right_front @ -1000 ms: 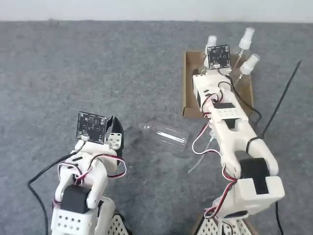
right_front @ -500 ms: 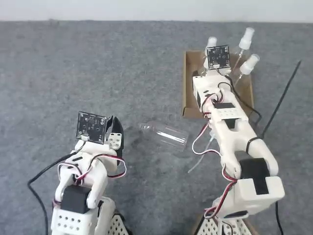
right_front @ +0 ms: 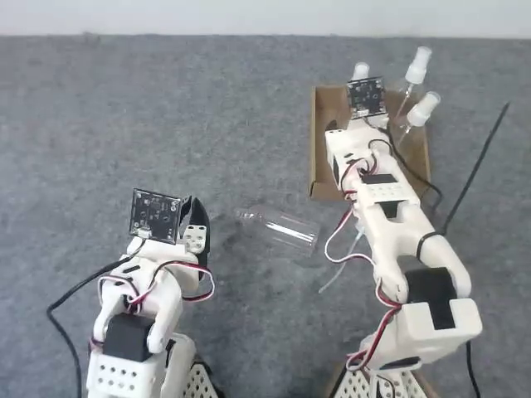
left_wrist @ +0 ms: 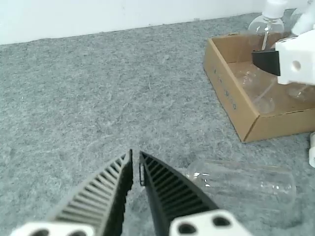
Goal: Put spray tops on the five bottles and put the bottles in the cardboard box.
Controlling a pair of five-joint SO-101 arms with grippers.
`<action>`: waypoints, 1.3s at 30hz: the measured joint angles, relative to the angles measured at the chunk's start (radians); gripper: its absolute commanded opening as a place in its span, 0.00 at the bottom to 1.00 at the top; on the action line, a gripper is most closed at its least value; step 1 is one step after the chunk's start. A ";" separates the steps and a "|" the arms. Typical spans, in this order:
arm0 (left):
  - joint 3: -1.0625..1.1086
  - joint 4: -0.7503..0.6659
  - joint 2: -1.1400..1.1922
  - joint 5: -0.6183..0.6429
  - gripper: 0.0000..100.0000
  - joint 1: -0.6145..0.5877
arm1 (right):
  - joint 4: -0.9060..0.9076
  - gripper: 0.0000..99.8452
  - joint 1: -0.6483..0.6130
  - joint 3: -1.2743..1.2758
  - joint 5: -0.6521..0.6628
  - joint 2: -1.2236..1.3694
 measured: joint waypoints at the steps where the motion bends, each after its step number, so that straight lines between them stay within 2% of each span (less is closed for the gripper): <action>1: 0.000 0.000 0.000 0.000 0.01 0.000 | 0.000 0.27 -0.006 0.000 0.003 0.000; 13: 0.000 0.000 0.000 0.002 0.01 -0.006 | 0.018 0.27 -0.018 0.000 0.006 -0.005; 22: 0.000 0.000 0.000 0.000 0.01 -0.006 | 0.167 0.27 -0.017 0.000 0.006 -0.221; 30: 0.000 0.000 0.000 0.000 0.01 -0.006 | 0.459 0.26 -0.017 -0.057 0.009 -0.427; 34: 0.000 0.000 0.000 0.000 0.01 -0.037 | 0.629 0.27 -0.084 -0.092 0.012 -0.535; 39: 0.000 0.000 0.000 0.002 0.01 -0.172 | 0.807 0.27 -0.275 -0.094 0.012 -0.601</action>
